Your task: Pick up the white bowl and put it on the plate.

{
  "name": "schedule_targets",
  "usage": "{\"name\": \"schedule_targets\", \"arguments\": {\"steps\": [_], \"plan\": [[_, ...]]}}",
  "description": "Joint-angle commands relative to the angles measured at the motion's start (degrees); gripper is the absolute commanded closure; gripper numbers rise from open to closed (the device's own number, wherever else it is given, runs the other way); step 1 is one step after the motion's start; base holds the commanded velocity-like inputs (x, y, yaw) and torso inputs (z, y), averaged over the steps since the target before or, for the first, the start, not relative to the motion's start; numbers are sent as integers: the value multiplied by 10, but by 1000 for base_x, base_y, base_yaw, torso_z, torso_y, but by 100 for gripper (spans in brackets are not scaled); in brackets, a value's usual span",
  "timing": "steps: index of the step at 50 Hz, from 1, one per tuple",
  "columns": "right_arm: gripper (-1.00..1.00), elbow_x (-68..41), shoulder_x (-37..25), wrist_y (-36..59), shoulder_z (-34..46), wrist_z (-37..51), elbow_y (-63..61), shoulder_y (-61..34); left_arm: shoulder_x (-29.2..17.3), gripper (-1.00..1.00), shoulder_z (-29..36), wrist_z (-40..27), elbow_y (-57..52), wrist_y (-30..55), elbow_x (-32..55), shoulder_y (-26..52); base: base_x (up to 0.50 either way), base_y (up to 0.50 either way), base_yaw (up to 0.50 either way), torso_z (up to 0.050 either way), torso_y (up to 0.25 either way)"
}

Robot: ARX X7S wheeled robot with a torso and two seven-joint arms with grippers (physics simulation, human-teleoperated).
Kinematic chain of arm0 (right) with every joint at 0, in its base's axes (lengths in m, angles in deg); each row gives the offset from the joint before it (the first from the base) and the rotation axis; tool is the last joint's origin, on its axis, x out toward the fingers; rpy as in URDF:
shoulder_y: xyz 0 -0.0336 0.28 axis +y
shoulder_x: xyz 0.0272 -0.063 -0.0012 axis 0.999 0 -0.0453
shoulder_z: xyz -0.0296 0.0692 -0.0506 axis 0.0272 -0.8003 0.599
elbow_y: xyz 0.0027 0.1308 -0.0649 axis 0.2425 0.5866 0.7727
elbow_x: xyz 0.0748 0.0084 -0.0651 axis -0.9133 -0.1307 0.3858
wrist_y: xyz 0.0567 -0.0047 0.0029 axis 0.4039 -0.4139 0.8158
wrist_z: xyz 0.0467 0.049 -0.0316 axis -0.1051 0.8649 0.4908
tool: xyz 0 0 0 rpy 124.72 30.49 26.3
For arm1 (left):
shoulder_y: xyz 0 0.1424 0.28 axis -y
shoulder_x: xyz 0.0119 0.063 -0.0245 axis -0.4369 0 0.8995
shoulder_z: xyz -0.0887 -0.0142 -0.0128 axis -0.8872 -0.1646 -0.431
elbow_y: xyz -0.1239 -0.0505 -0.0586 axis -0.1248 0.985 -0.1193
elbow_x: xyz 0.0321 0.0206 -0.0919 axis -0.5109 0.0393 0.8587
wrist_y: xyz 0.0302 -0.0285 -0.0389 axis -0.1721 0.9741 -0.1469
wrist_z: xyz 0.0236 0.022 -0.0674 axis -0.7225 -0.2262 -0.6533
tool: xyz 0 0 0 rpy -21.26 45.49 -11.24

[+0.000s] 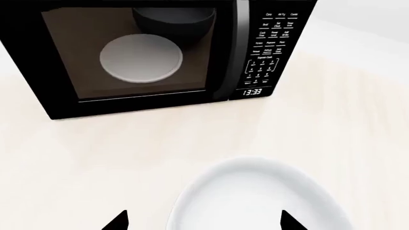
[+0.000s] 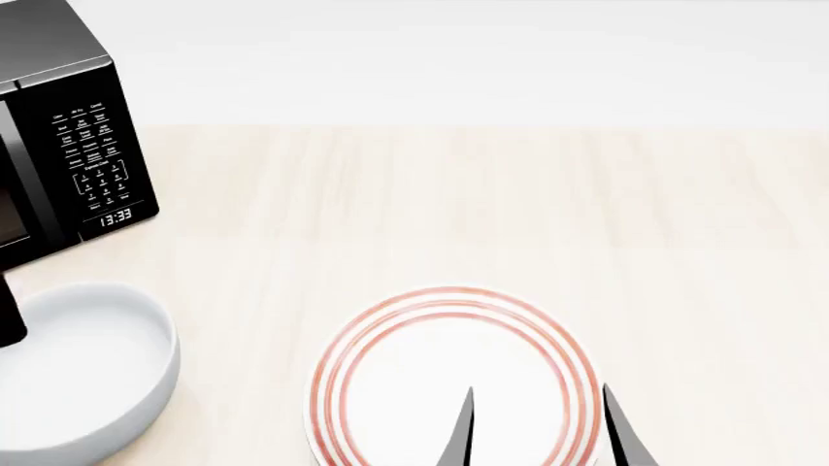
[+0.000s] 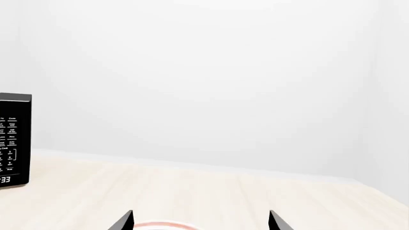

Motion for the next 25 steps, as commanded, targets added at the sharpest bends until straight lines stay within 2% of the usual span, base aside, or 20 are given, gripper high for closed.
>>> {"name": "schedule_targets", "arguments": {"steps": [1, 25], "plan": [[-100, 2, 7, 1, -11, -14, -5, 2, 8, -100, -14, -22, 1, -5, 39, -18, 0, 0, 0, 0, 0], [-100, 0, 1, -3, -5, -7, 1, -3, 1, -100, -20, -70, 26, -36, 90, -43, 0, 0, 0, 0, 0]]}}
